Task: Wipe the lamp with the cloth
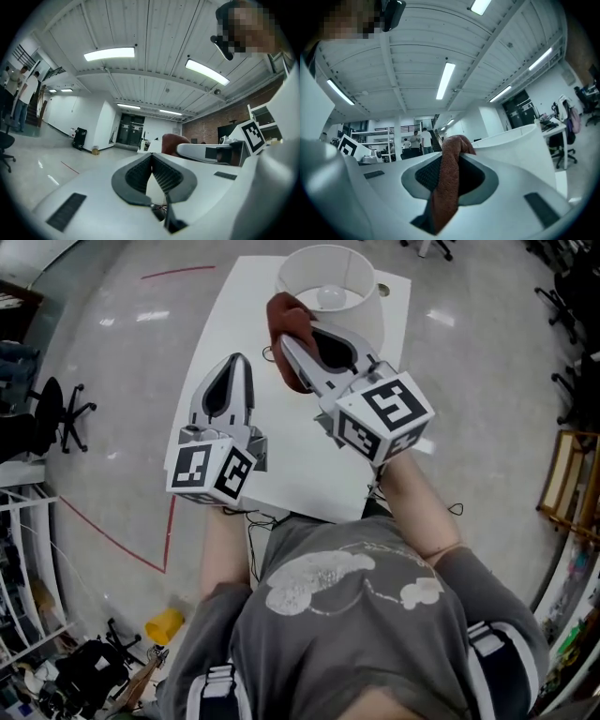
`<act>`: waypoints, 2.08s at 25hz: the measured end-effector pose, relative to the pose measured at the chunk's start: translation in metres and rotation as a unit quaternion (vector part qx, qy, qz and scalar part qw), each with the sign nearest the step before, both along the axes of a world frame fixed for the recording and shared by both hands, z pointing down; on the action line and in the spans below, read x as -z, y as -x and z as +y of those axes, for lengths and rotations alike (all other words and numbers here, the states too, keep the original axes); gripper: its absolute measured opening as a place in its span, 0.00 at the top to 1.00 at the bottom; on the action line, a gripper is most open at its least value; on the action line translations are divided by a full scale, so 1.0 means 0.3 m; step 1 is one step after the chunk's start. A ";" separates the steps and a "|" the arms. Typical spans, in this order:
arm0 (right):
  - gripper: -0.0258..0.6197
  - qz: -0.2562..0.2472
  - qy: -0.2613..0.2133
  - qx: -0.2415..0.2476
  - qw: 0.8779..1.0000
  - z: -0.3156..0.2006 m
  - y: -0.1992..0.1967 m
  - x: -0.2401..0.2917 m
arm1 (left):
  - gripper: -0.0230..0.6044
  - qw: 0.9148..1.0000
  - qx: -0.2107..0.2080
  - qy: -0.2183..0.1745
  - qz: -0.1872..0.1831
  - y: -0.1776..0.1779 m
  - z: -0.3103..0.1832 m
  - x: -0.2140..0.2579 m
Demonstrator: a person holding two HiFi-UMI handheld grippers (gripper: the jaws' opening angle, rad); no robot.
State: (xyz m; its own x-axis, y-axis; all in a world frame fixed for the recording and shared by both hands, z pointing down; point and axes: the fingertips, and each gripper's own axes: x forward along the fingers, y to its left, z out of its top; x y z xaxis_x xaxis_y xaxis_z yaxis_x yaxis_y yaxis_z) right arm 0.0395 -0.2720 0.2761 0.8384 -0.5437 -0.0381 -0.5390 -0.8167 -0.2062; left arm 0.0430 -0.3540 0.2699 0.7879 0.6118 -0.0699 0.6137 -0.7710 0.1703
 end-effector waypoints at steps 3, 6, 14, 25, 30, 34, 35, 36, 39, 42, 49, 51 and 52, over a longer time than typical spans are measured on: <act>0.83 -0.011 0.006 -0.016 1.000 -0.040 -0.039 -0.035 | 0.95 1.000 -0.017 -0.001 -0.007 -0.047 -0.025 -0.029; 0.83 -0.014 0.019 -0.034 0.999 -0.059 -0.056 -0.068 | 0.95 0.999 -0.033 0.005 -0.016 -0.079 -0.036 -0.065; 0.83 -0.072 0.043 -0.064 0.994 -0.120 -0.077 -0.234 | 0.95 0.996 -0.068 0.011 -0.049 -0.156 -0.052 -0.169; 0.83 -0.144 0.075 -0.088 0.983 -0.184 -0.057 -0.466 | 0.95 0.990 -0.101 0.015 -0.098 -0.213 -0.079 -0.309; 0.83 -0.097 0.079 -0.119 0.985 -0.178 -0.047 -0.332 | 0.95 0.991 -0.109 0.022 -0.080 -0.216 -0.098 -0.257; 0.83 -0.042 0.064 -0.151 0.986 -0.149 -0.065 -0.154 | 0.95 0.992 -0.117 0.029 -0.040 -0.215 -0.098 -0.141; 0.83 -0.032 0.062 -0.163 0.984 -0.135 -0.073 -0.112 | 0.95 0.992 -0.119 0.032 -0.030 -0.217 -0.097 -0.111; 0.83 -0.022 0.061 -0.178 0.982 -0.117 -0.082 -0.073 | 0.95 0.992 -0.121 0.035 -0.021 -0.220 -0.096 -0.082; 0.83 0.003 0.056 -0.230 0.972 -0.062 -0.107 0.028 | 0.95 0.991 -0.126 0.041 0.004 -0.231 -0.098 -0.006; 0.83 0.004 0.042 -0.250 0.967 -0.034 -0.142 0.059 | 0.95 0.990 -0.134 0.043 0.016 -0.237 -0.089 0.035; 0.83 -0.023 0.052 -0.257 0.965 -0.033 -0.203 -0.007 | 0.95 0.989 -0.140 0.040 0.004 -0.232 -0.048 0.001; 0.83 -0.038 0.055 -0.256 0.964 -0.034 -0.209 -0.046 | 0.95 0.990 -0.137 0.037 -0.002 -0.237 -0.045 -0.026; 0.83 -0.046 0.058 -0.253 0.965 -0.039 -0.212 -0.068 | 0.95 0.990 -0.135 0.034 -0.006 -0.241 -0.049 -0.041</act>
State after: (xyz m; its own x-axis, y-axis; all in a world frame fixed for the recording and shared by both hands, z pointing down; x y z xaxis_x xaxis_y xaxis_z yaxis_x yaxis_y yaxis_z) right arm 0.1031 -0.2837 0.2965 0.9945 -0.0595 0.0860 -0.0485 -0.9910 -0.1250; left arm 0.1152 -0.3687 0.2822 0.5973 0.7943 -0.1106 0.7935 -0.5655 0.2249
